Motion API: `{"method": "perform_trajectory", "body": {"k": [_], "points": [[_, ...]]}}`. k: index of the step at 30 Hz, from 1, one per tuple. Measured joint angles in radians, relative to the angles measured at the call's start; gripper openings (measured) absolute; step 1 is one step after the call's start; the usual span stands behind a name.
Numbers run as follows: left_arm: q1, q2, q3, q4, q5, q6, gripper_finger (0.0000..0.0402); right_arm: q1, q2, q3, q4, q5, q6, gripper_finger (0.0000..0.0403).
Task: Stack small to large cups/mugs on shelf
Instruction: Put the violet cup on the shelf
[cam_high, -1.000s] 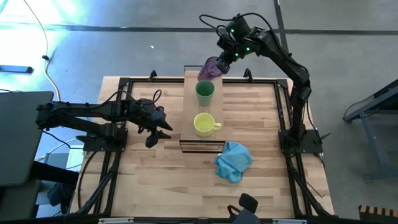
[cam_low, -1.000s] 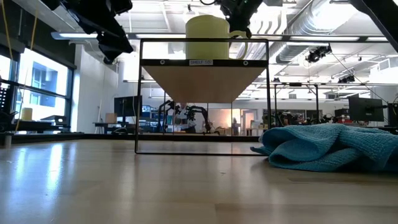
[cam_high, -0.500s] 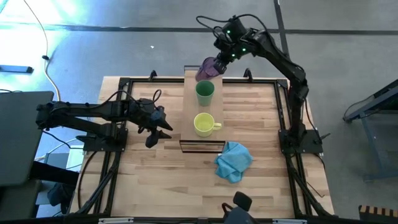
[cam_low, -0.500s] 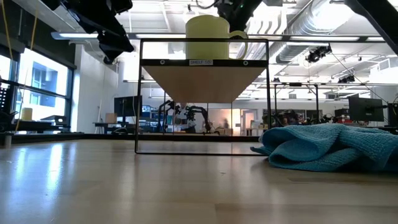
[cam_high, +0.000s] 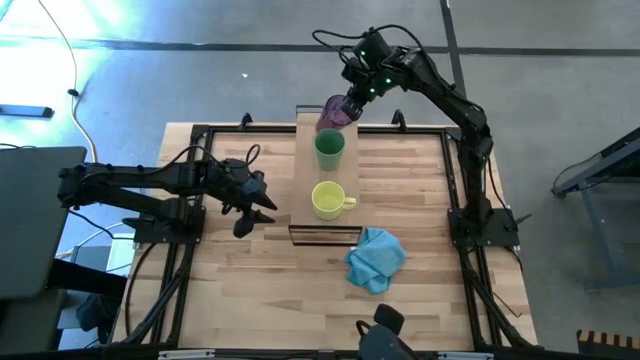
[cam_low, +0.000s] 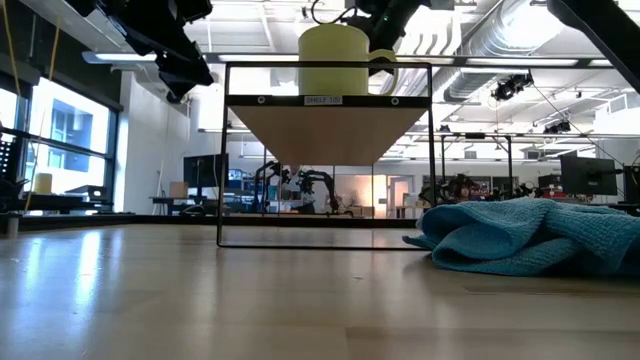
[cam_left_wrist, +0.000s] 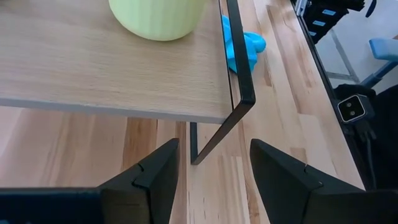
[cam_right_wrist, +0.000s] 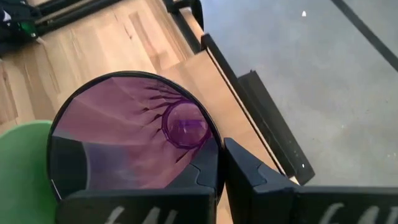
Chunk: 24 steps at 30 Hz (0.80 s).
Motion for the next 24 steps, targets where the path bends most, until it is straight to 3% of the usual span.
{"method": "perform_trajectory", "body": {"k": [24], "points": [[0.0, 0.0, 0.0, 0.005, 0.0, -0.007, 0.0184, 0.0, 0.008, 0.001, 0.014, -0.002, -0.016, 0.0]]}}
